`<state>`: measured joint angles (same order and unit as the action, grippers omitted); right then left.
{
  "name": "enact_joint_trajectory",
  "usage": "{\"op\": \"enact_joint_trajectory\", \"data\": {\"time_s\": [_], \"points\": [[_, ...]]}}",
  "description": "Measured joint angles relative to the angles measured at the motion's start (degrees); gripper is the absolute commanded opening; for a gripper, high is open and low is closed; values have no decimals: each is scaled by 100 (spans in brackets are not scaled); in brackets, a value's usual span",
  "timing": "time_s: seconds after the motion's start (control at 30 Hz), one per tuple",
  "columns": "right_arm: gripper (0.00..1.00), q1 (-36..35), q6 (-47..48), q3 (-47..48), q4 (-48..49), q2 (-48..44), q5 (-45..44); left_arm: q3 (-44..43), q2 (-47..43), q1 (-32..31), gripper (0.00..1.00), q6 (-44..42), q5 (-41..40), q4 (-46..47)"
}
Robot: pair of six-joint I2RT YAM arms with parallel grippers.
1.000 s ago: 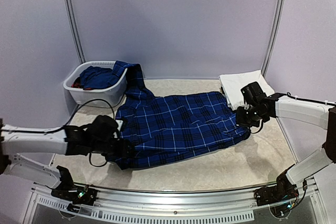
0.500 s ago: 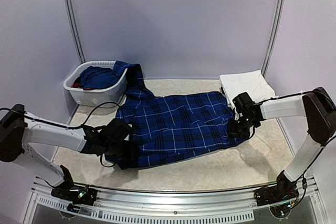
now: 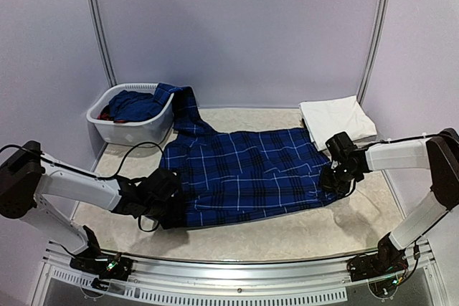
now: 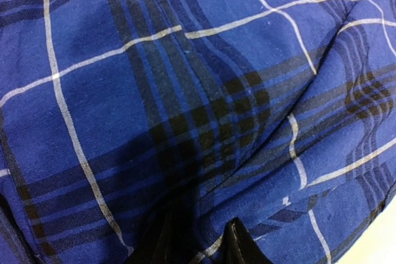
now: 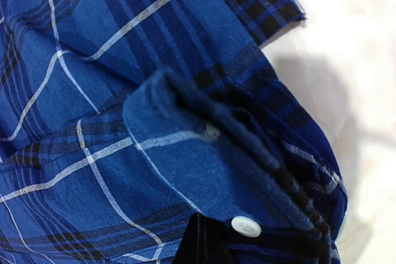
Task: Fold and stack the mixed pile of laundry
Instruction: Move the 1/3-folded shirt to the center of the board.
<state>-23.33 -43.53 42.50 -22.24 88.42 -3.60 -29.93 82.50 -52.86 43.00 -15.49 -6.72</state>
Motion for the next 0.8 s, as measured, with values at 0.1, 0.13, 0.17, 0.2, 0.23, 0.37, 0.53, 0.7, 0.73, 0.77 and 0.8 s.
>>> {"op": "enact_joint_trajectory", "data": {"time_s": [0.1, 0.13, 0.17, 0.2, 0.23, 0.37, 0.53, 0.7, 0.73, 0.77, 0.8], "points": [[0, -83, -282, -151, -66, -164, -122, -2, -9, -59, 29, -7, -2, -37], [0, -111, -391, -221, -107, -249, -166, -2, -28, -94, 29, -4, -2, -76], [0, -144, -490, -289, -173, -339, -212, -2, -57, -153, 29, -2, -2, -140], [0, -181, -586, -361, -245, -442, -260, -2, -96, -227, 29, 9, 2, -212], [0, -229, -680, -437, -332, -553, -332, -2, -146, -313, 29, 20, 4, -299], [0, -483, -1027, -756, -612, -999, -566, -11, -295, -671, 30, 125, -20, -649], [0, -922, -1346, -1073, -848, -1453, -787, -247, -361, -1408, 33, 417, -214, -1502], [0, -1606, -1670, -1106, -1172, -1517, -1119, -560, -772, -2310, 34, 933, -555, -2830], [0, -1716, -1731, -1104, -1244, -1517, -1180, -562, -931, -2406, 34, 1027, -605, -3014], [0, -1821, -1799, -1102, -1311, -1517, -1246, -555, -1150, -2503, 34, 1130, -649, -3244], [0, -1891, -1849, -1097, -1364, -1517, -1287, -546, -1384, -2570, 35, 1215, -695, -3442]]}}
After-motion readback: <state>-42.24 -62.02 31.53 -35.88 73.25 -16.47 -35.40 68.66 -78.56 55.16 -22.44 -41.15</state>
